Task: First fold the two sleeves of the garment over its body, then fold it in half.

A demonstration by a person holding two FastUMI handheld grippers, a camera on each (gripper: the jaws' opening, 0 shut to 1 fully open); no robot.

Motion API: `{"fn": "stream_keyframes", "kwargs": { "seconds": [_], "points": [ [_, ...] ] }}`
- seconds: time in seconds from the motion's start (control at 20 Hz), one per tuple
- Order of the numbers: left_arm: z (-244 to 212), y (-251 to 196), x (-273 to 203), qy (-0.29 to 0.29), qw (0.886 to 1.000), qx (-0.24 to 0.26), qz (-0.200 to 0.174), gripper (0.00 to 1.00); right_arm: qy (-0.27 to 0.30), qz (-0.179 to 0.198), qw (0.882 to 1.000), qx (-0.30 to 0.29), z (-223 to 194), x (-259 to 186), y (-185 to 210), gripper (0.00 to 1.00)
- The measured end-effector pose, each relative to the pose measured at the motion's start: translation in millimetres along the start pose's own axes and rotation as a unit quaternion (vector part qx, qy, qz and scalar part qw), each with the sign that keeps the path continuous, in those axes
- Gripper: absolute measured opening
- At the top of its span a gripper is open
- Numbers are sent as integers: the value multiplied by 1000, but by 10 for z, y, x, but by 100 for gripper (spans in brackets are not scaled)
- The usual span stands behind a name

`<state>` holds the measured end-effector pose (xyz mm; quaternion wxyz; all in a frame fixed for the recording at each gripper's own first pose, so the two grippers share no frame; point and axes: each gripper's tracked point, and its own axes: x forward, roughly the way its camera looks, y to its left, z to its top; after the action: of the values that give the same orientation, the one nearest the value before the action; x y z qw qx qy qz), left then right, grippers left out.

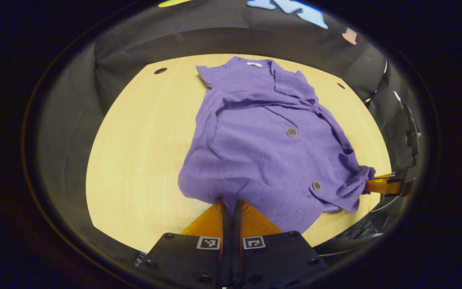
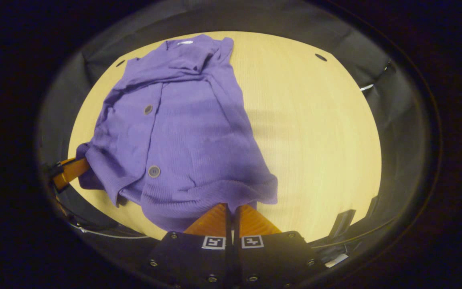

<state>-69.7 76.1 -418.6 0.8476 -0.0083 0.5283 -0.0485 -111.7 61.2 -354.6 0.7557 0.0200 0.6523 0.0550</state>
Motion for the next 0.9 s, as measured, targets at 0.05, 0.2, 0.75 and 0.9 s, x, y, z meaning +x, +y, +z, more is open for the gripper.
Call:
{"fn": "stream_keyframes", "kwargs": {
  "seconds": [0.05,0.2,0.75,0.9],
  "points": [
    [138,-9,3,-8,1000,1,0,6,-13,0,1000,-1,144,-31,-10,0],
    [490,-11,12,-28,1000,-1,-1,6,-40,1,999,0,512,-139,-29,0],
    [1938,209,268,-87,996,-19,9,6,-109,1,994,2,1999,-213,-140,0],
    [2331,225,349,-103,995,-18,9,6,-128,2,992,4,2359,-283,-174,0]
  ]
}}
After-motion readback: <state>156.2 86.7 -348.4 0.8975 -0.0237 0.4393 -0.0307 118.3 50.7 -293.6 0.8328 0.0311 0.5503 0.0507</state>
